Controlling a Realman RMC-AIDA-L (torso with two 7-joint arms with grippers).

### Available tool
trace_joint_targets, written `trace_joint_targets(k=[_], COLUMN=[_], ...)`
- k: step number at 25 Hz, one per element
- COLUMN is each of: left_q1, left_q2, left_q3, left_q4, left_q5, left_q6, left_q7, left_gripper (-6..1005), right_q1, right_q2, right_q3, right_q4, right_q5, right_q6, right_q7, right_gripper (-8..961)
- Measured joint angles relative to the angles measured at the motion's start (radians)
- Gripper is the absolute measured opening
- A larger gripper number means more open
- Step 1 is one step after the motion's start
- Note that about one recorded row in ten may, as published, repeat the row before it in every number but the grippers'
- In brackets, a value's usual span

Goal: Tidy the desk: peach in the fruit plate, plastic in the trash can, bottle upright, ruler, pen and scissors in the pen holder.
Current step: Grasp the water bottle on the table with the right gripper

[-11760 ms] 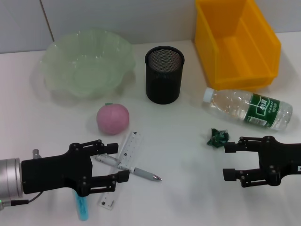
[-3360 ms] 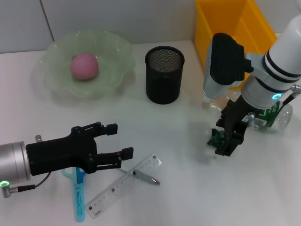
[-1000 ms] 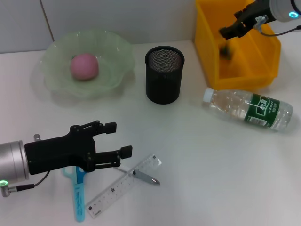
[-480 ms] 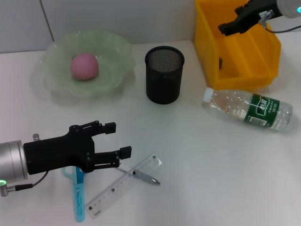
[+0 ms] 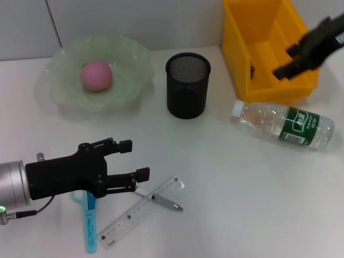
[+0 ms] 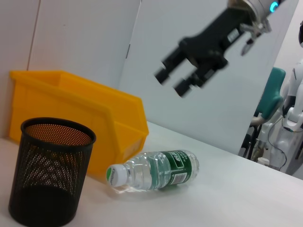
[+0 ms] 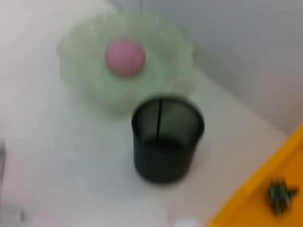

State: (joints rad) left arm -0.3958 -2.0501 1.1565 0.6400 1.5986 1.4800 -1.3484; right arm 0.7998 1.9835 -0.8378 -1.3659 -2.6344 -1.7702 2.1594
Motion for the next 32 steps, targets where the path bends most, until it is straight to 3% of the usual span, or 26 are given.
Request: trace_joint_targets(k=[6, 15, 21, 32], left_q1=[-0.001, -0.004, -0.004, 0.0], left_q2=[-0.001, -0.003, -0.005, -0.007], left_q3=[0.0, -0.001, -0.012, -0.014], left_q4=[-0.001, -0.001, -0.001, -0.001], left_q5=[0.0, -0.002, -0.003, -0.003], left_q6=[0.0, -0.003, -0.001, -0.004], left_q7=[0.0, 0.0, 0.0, 0.0], left_gripper=[863, 863, 863, 862], right_q1=[0.003, 0.008, -0.007, -0.013], right_q2=[0.005, 0.009, 0.027, 0.051], right_q3=[-0.024, -0.039, -0.126, -0.167], right_q4=[0.028, 0.069, 0.075, 0.166], right_q5=[-0.115, -0.139, -0.202, -0.279], right_q6=[-0.025, -0.018, 0.017, 0.114], right_q7=[-0.027, -0.054, -0.061, -0.096], right_gripper=[661, 670, 787, 783])
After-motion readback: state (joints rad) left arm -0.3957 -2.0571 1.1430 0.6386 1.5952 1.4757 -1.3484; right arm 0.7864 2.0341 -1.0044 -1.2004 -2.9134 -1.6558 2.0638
